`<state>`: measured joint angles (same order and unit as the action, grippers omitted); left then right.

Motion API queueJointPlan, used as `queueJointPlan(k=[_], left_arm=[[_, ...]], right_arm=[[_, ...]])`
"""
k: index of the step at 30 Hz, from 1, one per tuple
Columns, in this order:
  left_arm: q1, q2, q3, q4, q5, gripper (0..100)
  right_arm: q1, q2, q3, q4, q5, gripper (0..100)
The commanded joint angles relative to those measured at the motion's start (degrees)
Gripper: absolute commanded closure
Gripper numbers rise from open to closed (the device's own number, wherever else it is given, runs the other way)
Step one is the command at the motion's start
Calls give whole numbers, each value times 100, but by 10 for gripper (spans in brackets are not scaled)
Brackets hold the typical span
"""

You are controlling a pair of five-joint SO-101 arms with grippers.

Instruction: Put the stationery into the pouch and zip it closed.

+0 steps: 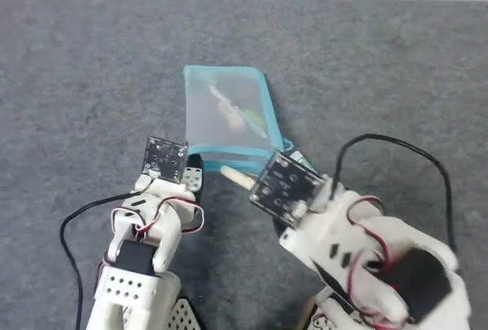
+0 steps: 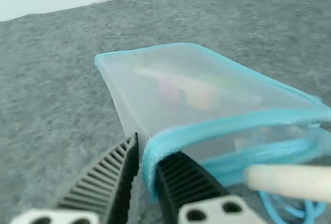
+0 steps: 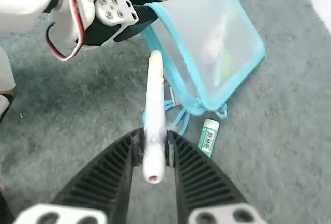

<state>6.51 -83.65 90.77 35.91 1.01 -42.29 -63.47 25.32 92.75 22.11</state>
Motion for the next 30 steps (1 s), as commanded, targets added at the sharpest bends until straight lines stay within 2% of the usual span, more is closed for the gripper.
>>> queueJointPlan(k=[1, 10, 14, 22, 30], left_arm=[[176, -70, -198, -220, -26, 989], [176, -70, -198, -229, -26, 989], [185, -70, -198, -237, -26, 989], [185, -70, -198, -229, -26, 989], [185, -70, -198, -246, -26, 989]], right_arm=[[-13, -75, 211, -470, -70, 992], [848, -57, 1196, -1771, -185, 992], [1015, 251, 1424, -2053, -246, 992], [1059, 1613, 1415, -3002, -1284, 992], [1226, 2624, 1407, -3943, -2004, 992]])
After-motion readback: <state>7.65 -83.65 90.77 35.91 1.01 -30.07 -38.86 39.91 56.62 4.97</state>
